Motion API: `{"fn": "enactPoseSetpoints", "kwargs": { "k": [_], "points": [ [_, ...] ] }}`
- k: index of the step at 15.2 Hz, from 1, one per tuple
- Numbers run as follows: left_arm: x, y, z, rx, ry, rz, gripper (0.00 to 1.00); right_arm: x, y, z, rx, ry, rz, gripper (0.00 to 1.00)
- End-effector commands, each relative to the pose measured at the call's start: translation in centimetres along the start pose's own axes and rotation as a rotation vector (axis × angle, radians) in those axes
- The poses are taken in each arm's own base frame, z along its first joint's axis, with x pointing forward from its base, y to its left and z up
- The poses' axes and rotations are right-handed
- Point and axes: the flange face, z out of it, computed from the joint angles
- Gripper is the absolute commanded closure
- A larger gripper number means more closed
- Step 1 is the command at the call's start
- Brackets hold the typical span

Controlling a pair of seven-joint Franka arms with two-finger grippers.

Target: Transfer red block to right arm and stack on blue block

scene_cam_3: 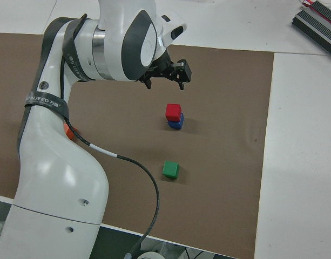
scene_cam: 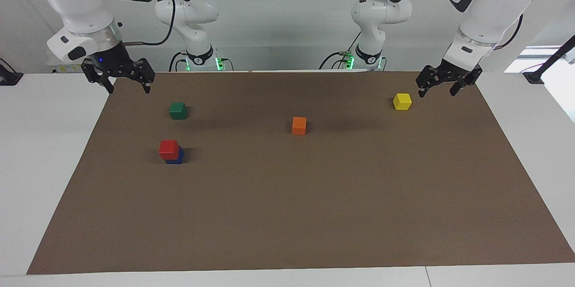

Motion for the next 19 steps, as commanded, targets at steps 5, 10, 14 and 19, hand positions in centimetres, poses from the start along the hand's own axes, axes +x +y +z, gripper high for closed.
{"fn": "enactPoseSetpoints", "kwargs": {
  "k": [5, 10, 14, 19],
  "points": [
    [-0.5, 0.3, -0.6, -0.012, 0.003, 0.007, 0.00, -1.9, 2.2, -1.9, 0.058, -0.049, -0.003, 0.00],
    [-0.8, 0.2, -0.9, -0.011, 0.006, 0.002, 0.00, -2.3, 1.7, -1.7, 0.060, -0.094, -0.007, 0.00],
    [-0.9, 0.2, -0.8, -0.011, 0.003, 0.001, 0.00, -2.4, 1.8, -1.8, 0.062, -0.091, -0.005, 0.00],
    [-0.9, -0.2, -0.8, -0.011, 0.003, -0.007, 0.00, -2.3, 2.0, -1.8, 0.057, -0.087, -0.002, 0.00]
  ]
}}
